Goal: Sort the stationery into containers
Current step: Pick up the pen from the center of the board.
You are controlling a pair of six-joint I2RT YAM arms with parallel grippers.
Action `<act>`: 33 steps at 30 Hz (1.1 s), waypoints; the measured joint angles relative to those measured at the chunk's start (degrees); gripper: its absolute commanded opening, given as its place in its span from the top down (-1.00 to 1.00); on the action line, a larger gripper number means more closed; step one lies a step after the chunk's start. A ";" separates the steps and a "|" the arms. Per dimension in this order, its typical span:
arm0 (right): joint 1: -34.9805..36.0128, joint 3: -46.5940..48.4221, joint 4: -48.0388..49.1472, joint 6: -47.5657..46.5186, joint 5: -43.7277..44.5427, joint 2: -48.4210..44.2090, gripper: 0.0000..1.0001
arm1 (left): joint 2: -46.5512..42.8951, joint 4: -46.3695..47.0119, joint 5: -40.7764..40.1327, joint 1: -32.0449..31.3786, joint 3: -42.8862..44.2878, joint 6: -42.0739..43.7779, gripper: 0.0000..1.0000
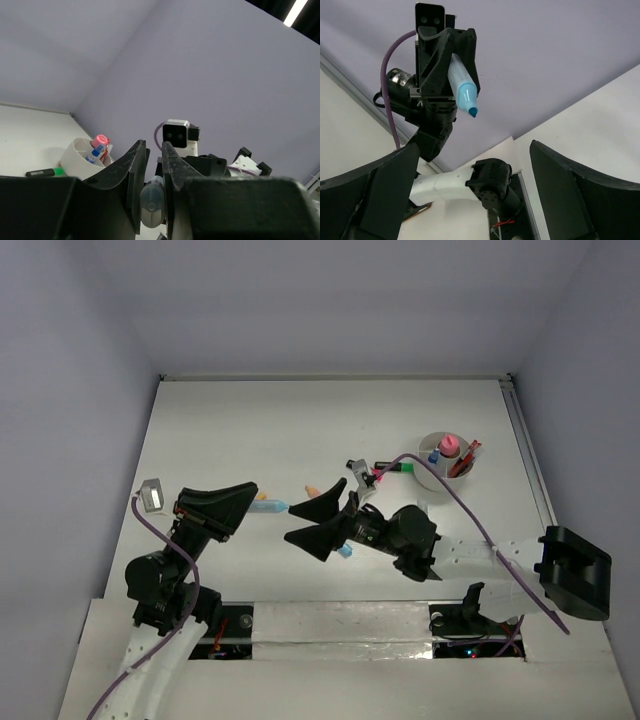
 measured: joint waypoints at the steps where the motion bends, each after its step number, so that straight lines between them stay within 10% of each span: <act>1: 0.00 0.28 0.11 0.24 -0.02 0.42 -0.87 | -0.42 0.50 0.17 0.00 -0.33 -0.39 1.00; 24: -0.02 9.33 -0.44 0.59 -1.51 6.08 -0.22 | -0.90 2.54 2.75 0.00 -2.71 -2.19 1.00; 33: -0.09 9.31 -0.52 0.76 -1.55 6.10 0.64 | -0.90 3.98 3.15 0.00 -2.71 -2.54 1.00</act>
